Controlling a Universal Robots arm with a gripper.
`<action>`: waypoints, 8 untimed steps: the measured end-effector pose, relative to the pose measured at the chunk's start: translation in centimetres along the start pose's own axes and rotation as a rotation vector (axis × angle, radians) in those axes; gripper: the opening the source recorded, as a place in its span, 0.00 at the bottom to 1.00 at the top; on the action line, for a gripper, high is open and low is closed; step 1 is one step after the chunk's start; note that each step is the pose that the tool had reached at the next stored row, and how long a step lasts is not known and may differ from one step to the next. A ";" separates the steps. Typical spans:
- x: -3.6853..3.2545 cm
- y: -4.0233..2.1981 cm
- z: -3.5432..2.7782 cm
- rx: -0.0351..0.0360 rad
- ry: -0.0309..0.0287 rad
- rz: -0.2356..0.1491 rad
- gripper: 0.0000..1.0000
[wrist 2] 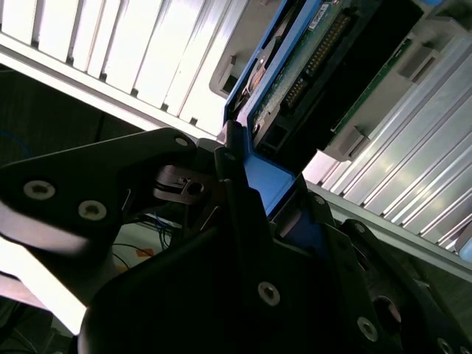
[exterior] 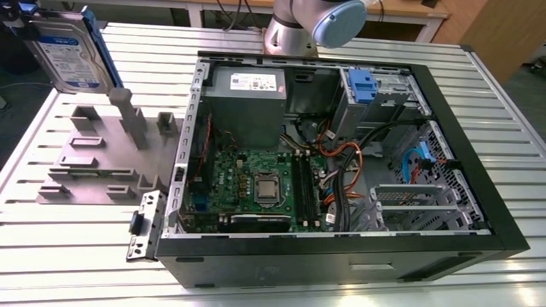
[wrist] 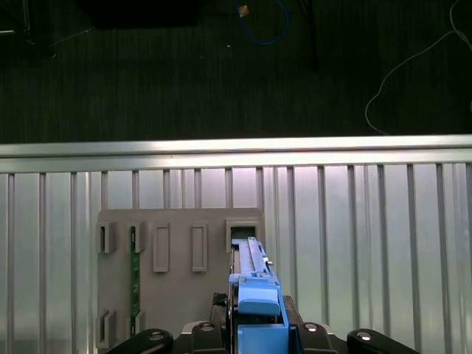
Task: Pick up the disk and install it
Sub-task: 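Pick up the disk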
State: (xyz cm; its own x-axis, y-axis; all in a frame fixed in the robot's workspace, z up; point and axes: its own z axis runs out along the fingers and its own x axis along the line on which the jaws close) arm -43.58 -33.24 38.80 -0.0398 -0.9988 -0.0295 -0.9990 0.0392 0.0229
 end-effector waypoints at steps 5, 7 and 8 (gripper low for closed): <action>0.00 0.00 -0.10 -0.0001 0.0000 0.000 0.37; 0.00 0.00 -0.14 0.0000 0.0000 0.000 0.37; -0.01 0.01 -0.17 -0.0001 0.0001 0.000 0.37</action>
State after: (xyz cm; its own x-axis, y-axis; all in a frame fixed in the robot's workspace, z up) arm -43.58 -33.24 38.96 -0.0399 -0.9988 -0.0295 -0.9990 0.0392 0.0231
